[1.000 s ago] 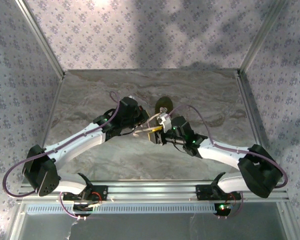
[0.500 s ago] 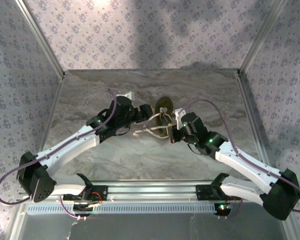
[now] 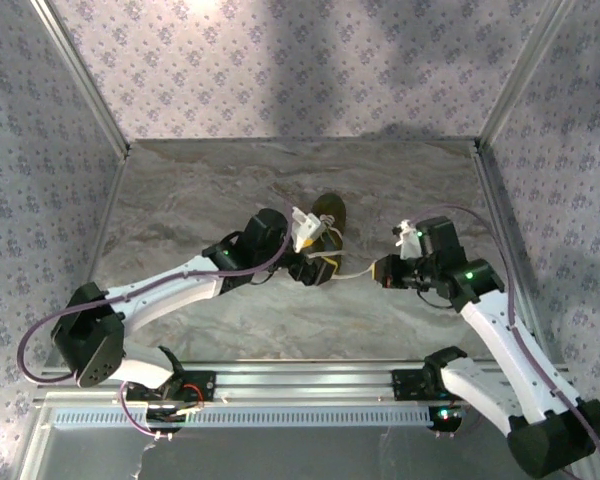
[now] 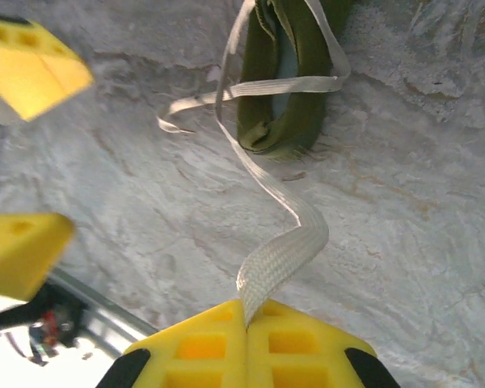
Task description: Tie the shoes
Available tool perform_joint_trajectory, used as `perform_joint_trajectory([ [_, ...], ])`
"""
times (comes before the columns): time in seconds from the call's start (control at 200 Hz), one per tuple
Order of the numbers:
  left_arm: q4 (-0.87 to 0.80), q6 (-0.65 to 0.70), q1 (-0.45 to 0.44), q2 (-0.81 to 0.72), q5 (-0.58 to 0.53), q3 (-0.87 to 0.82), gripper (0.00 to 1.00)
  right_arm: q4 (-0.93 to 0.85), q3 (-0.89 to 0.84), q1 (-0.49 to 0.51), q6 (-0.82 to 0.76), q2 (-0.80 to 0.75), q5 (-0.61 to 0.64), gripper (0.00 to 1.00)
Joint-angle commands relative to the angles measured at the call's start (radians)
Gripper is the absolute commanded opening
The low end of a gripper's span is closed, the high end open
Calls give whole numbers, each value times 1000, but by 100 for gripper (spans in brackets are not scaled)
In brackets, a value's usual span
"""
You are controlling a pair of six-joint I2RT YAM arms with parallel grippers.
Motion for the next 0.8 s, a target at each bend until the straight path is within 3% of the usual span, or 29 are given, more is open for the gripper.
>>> perform_joint_trajectory([
  [0.0, 169, 178, -41, -8, 70, -32, 92, -43, 41, -63, -3, -1, -234, 0],
  [0.08, 199, 253, -83, 2, 70, -42, 89, -36, 42, -76, -3, 9, -275, 0],
  [0.32, 253, 312, -120, 133, 122, 18, 79, 14, 35, -76, 43, 16, -327, 0],
  [0.604, 307, 314, -125, 261, 130, 137, 74, 11, 34, -74, 51, 15, -332, 0],
  [0.794, 328, 281, -126, 299, 191, 179, 61, 16, 32, -73, 60, 14, -327, 0],
])
